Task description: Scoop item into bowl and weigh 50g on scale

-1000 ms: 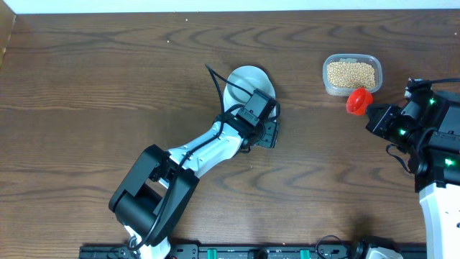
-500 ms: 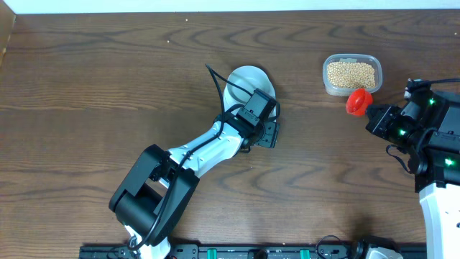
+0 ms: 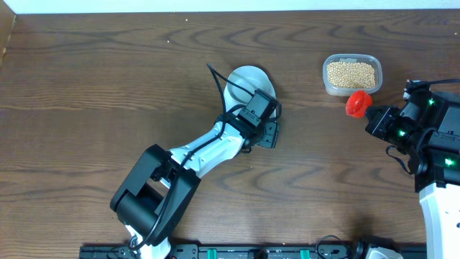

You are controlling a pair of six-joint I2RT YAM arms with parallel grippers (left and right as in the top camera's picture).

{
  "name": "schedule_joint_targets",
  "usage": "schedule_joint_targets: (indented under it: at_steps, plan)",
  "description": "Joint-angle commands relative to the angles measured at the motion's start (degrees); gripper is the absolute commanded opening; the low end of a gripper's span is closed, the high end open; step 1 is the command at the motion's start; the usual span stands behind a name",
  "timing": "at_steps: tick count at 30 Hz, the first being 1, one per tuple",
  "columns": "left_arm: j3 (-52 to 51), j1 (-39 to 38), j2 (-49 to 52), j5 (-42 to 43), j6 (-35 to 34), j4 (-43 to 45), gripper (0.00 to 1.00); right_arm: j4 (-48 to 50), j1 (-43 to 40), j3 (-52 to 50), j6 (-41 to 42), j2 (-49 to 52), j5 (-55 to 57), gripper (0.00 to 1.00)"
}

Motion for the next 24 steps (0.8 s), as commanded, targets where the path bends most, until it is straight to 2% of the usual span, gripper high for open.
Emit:
schedule_joint_targets:
  at_steps: [1,24]
  plan:
    - [-0.50,-1.07,3.78,0.94,0.35,-1.01,0.65,-0.07,-0.33,1.44,-0.90,-0.48,0.46,0.01]
    - [-0.50,-1.05,5.03,0.85,-0.59,-2.21,0.65,-0.07,-0.33,1.44,-0.92,-0.48,0.48,0.01]
